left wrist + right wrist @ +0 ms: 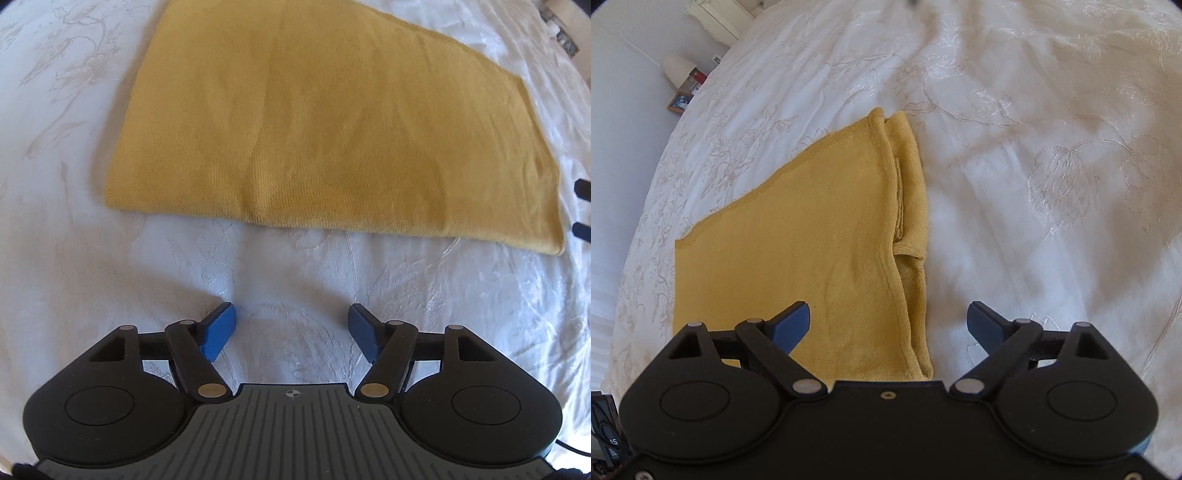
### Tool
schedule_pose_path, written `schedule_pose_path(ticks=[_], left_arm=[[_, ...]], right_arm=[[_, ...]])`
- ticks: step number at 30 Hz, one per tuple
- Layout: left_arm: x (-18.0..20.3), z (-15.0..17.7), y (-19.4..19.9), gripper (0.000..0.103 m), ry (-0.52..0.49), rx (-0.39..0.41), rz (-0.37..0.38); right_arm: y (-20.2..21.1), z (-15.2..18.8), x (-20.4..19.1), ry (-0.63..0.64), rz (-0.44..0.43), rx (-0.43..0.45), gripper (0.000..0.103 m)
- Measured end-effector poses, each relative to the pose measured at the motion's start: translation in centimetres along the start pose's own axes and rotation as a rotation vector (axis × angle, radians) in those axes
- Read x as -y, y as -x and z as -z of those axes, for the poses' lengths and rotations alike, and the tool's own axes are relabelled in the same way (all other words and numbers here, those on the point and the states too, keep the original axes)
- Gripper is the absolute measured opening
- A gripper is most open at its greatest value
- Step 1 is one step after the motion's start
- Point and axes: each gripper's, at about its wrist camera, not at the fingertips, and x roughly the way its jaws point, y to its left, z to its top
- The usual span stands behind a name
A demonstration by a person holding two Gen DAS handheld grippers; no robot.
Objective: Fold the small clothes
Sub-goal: 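Grasp the folded edge of the sweater with the right gripper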
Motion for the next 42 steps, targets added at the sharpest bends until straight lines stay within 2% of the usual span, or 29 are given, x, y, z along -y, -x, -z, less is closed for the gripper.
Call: schedule_pose_path(ticks=[3,5,6,8,10,12,16,24,28,31,35,42], left_arm=[[2.1,-0.8,0.3,0.065,-0.015,-0.056,-0.086],[3.6,-1.5,1.5,0.065,0.049,-0.061,-0.120],[4.1,-1.7,2.5,0.065,0.104,-0.034,-0.105],[4.8,-2.2,4.2,0.065,0.197,0.017,-0.015],[5.9,-3.2,5.7,0.065,0.230,0.053,0.040],[6.6,-4.2,6.8,0.065,0.195,0.076,0.066],[6.6,-5.0,8.6,0.065,0.094,0.112,0.037],[4.2,-7.7,9.2,0.065,0.138,0.141,0.036],[2.9,-8.7,8.5,0.065,0.143,0.168,0.081],[2.5,-9.4,7.7,0.065,0.109,0.190,0.106],[2.6,-10.3,6.1,0.065,0.060,0.198,0.105],[2.8,-12.4,3.9,0.065,0.055,0.209,0.146]], right_arm=[[-0.2,0.3,-0.2,0.025,0.015,-0.031,0.093],[-0.1,0.4,-0.5,0.053,0.030,-0.041,0.093],[0.1,0.5,-0.6,0.065,0.038,-0.044,0.093],[0.3,0.4,-1.1,0.083,0.048,-0.042,0.093],[0.7,0.2,-1.7,0.097,0.051,-0.031,0.093],[1.2,-0.2,-2.4,0.109,0.040,-0.016,0.093],[2.3,-0.8,-3.4,0.123,0.006,0.028,0.093],[2.7,-0.7,-2.8,0.100,0.002,0.037,0.093],[2.4,-0.9,-1.9,0.082,0.017,0.031,0.093],[1.7,-1.4,-1.1,0.058,0.009,0.024,0.093],[0.4,-2.3,-0.6,0.054,-0.030,-0.001,0.095],[-2.5,-3.6,0.1,0.057,-0.073,-0.061,0.098]])
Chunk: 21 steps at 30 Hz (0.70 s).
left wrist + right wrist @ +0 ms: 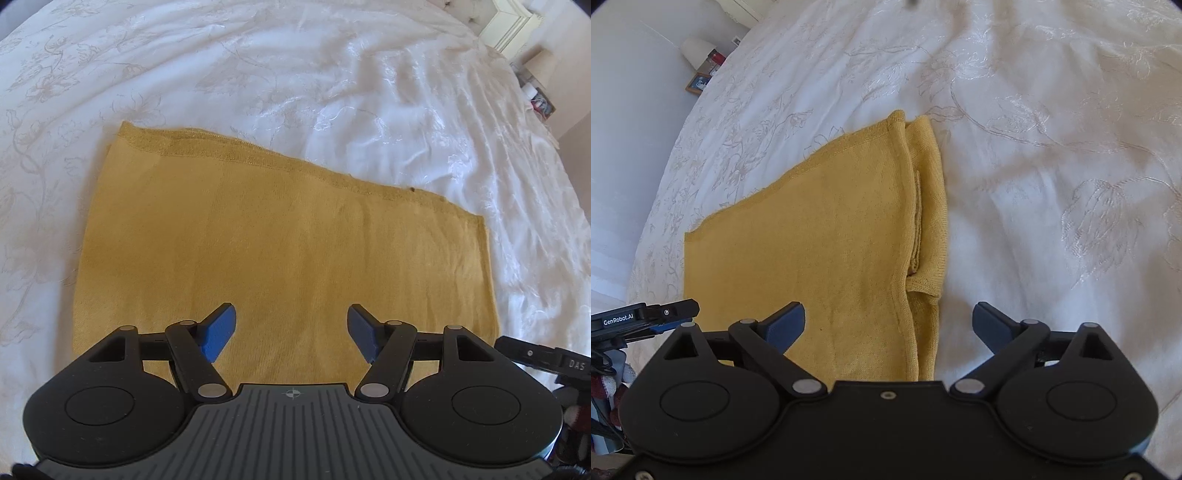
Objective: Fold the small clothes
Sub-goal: 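Grasp the folded edge of the sweater with the right gripper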
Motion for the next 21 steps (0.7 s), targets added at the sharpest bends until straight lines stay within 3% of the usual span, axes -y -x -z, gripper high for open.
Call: schedule_pose_path(ticks=[15,21], left_arm=[[0.4,-2.4,-6.0,0.067,-0.050,-0.063,-0.049],[1.2,-2.1,-7.3,0.094,-0.098,-0.080,-0.050]], right_arm=[[-3.9,-2.8,1.5,-0.034,-0.177,-0.044,0.103],[-4.6,-3.1,2.3,-0.078,-0.233,-0.039,0.103]])
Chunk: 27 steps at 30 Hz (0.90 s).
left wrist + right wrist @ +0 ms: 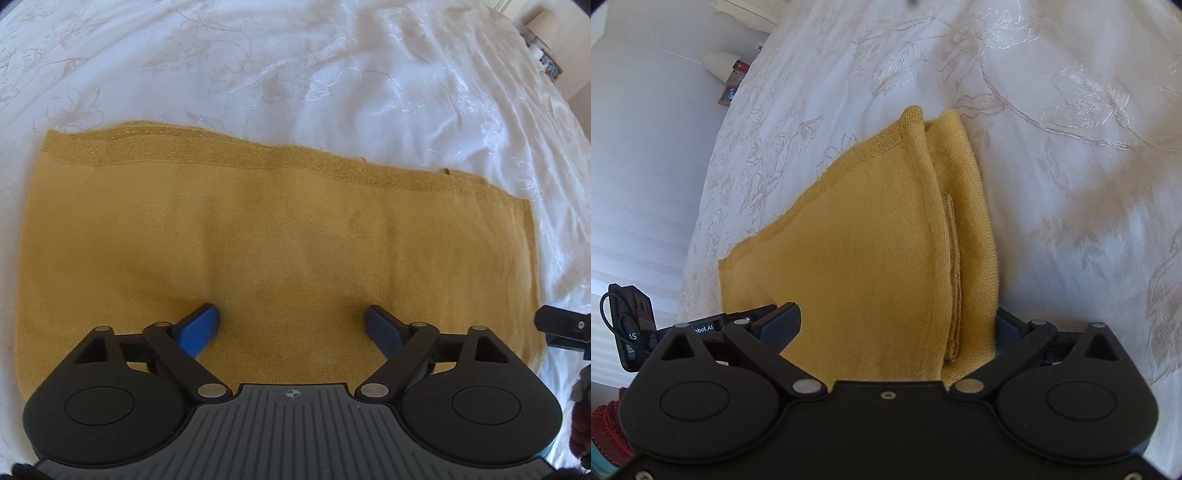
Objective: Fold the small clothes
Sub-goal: 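Grasp the folded edge of the sweater with the right gripper, then lift the folded edge with the right gripper and fold it over again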
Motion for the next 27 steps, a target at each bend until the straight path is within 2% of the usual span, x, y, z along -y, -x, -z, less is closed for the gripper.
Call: schedule_pose_path(ticks=[1,2,7,8,9,11,12,15,16,17,20,24,27], left_arm=[[0.4,0.0,-0.3,0.101,-0.020,-0.005,-0.005],[0.8,0.0,-0.5,0.102,-0.037,-0.008,-0.019],[1.5,0.3,-0.8,0.103,-0.016,0.009,-0.063],[1.5,0.4,-0.8,0.103,-0.014,0.014,-0.065],[1.6,0.5,-0.8,0.103,-0.016,0.021,-0.068],[1.7,0.7,-0.7,0.103,-0.019,0.027,-0.072],[1.6,0.6,-0.7,0.103,-0.021,0.021,-0.071],[1.4,-0.2,0.2,0.100,0.005,0.009,-0.061],[1.2,-0.5,0.8,0.093,0.022,0.025,-0.059],[1.0,-0.7,1.6,0.090,0.036,0.046,-0.055],[0.7,-1.6,2.6,0.090,0.053,0.090,-0.069],[0.9,-3.3,0.3,0.090,0.004,0.039,-0.133],[1.0,-3.6,-1.2,0.095,-0.037,0.002,-0.150]], right_arm=[[0.1,0.0,0.2,-0.007,-0.008,0.003,0.103],[0.2,0.0,0.4,-0.012,-0.017,0.005,0.103],[0.4,-0.2,1.4,-0.048,-0.069,0.000,0.102],[0.4,-0.3,1.4,-0.050,-0.072,-0.003,0.099],[0.4,-0.3,1.5,-0.047,-0.077,-0.009,0.093],[0.0,-0.1,1.6,-0.053,-0.048,-0.035,0.041],[-0.1,0.1,1.9,-0.052,-0.040,-0.042,0.036],[0.1,0.4,1.7,-0.046,-0.044,-0.023,0.030],[0.2,0.4,1.5,-0.035,-0.038,-0.018,0.028],[0.3,0.3,1.1,-0.018,-0.029,-0.014,0.028],[0.6,0.2,0.2,0.021,-0.002,-0.011,0.027],[1.1,0.0,-0.7,0.033,0.020,-0.014,0.026],[1.1,-0.3,-1.9,0.042,0.052,-0.019,0.026]])
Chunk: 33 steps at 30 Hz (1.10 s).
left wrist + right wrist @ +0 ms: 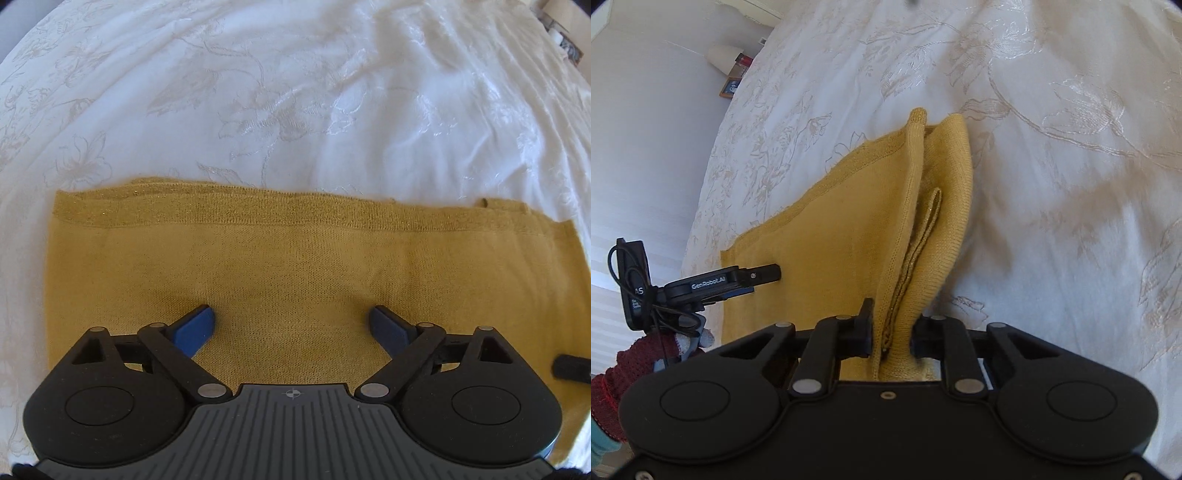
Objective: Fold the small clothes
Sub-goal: 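Lift the folded edge with the right gripper and fold it over again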
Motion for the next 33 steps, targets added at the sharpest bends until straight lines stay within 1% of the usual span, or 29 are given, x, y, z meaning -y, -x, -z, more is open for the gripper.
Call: schedule_pose_path(ticks=[3,5,10,12,14,19,23,28,31,33], left_arm=[[-0.1,-0.1,0.8,0.093,-0.019,0.015,0.010],[-1.0,0.2,2.0,0.085,0.004,0.037,0.030],[-5.5,2.6,6.3,0.084,0.105,0.105,0.090],[-7.7,3.9,7.7,0.084,0.137,0.120,0.098],[-9.7,5.1,8.6,0.084,0.154,0.121,0.098],[-14.4,7.7,9.9,0.084,0.184,0.088,0.101],[-17.2,9.1,10.6,0.084,0.197,0.081,0.101],[-20.4,10.1,11.5,0.084,0.202,0.091,0.115],[-21.6,10.3,11.8,0.084,0.197,0.089,0.121],[-22.2,10.5,11.7,0.084,0.196,0.084,0.123]], right_arm=[[-0.3,-0.5,-1.8,0.017,0.037,-0.004,0.025],[-0.3,-0.5,-2.5,0.027,0.056,-0.002,0.025],[0.4,-0.5,-5.1,0.057,0.106,0.002,0.025],[0.4,-0.5,-6.4,0.065,0.117,0.003,0.025],[0.4,-0.5,-8.1,0.082,0.125,0.003,0.024],[-0.5,-0.2,-13.4,0.144,0.123,0.001,0.024],[-2.1,0.4,-17.8,0.187,0.092,0.003,0.024],[-5.7,1.7,-22.5,0.209,0.046,-0.009,0.024],[-8.4,2.8,-24.8,0.231,0.046,-0.027,0.024],[-10.0,3.4,-25.6,0.227,0.048,-0.042,0.024]])
